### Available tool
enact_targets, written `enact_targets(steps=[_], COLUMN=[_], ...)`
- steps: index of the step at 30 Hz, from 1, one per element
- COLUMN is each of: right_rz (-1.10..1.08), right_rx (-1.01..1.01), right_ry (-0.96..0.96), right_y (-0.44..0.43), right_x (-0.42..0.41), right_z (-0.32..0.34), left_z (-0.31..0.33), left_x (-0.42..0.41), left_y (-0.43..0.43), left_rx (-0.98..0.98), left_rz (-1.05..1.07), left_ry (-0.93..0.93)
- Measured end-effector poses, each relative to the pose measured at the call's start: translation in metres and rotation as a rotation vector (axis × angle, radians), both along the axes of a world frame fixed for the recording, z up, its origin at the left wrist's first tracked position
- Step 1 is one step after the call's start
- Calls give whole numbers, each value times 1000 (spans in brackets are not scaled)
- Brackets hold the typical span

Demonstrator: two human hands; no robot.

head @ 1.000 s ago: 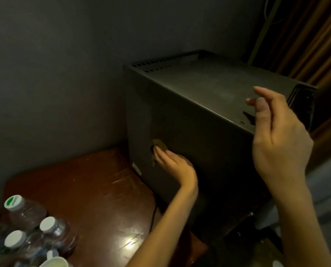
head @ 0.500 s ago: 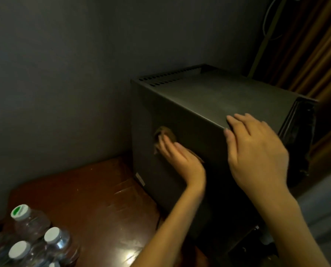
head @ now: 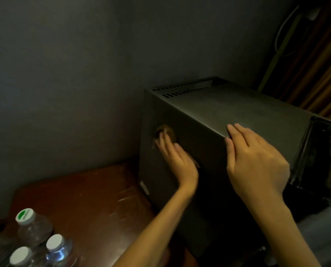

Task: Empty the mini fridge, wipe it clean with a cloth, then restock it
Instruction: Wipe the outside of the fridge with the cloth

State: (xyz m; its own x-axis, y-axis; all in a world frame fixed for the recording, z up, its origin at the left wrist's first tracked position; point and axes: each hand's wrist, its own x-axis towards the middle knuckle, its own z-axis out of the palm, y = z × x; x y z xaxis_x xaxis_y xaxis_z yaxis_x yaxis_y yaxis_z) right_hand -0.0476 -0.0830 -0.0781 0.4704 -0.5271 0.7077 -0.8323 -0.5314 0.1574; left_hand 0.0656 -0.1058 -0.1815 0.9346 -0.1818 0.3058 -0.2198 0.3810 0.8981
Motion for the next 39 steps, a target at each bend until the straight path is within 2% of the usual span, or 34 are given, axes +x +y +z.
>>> enact_targets(steps=[2,3,5,7,9,10,11,14,16,19,23,24,26,29,31,33,36,37,38,39], right_rz=[1,4,18,30,36,34,27,14,29,36,25,26,27,26,33,34,25,21,19,20], right_rx=[10,13,1,-11,-18,-24,-27,-24,-35,-44,-30,-26,-21,-25,-30,-29,-11,-4,-3,-5], right_ry=[-11,-16,-23,-29,-29,-26,-21,-24,-34,-35,-25,-26,-37,-56,-50,-29,-28,-28,-30,-34], right_y=[-1,-2,-3,-3,-4,-4,-3,-3,-4,-4,-4,-4,-4,-2,-2,-3,-2,-1,0,0], right_x=[3,4,5,4,3,3,4,4,4,4,4,4,6,6,6,5,5,5,5,5], right_z=[0,-1,-2,-3,-4,-4,-4,-4,-5,-6,-6,-5,-4,-3,-3,-4,-3,-3,-3,-2], left_z=[29,45,58,43,16,7,3,30,62,62,-13,-27,-25,32,68,66,8,-13,-27,-32], left_x=[22,41,79,94,78,61,44,39,73,114,91,77,54,58,87,119,112,83,45,2], left_y=[-9,-16,-27,-30,-23,-16,-9,-9,-20,-34,-19,-11,0,-6,-21,-37,-38,-28,-14,0], left_rx=[-35,-49,-68,-78,-47,-32,-11,-15,-36,-66,-47,-29,7,-52,-85,-94,-86,-79,-69,-48], left_rz=[20,13,29,20,-24,-47,-57,-8,11,33,-17,-46,-71,-44,19,50,32,22,18,11], left_ry=[-189,-209,-121,56,220,237,187,-148,-211,-126,257,284,183,-205,-301,-138,226,269,197,40])
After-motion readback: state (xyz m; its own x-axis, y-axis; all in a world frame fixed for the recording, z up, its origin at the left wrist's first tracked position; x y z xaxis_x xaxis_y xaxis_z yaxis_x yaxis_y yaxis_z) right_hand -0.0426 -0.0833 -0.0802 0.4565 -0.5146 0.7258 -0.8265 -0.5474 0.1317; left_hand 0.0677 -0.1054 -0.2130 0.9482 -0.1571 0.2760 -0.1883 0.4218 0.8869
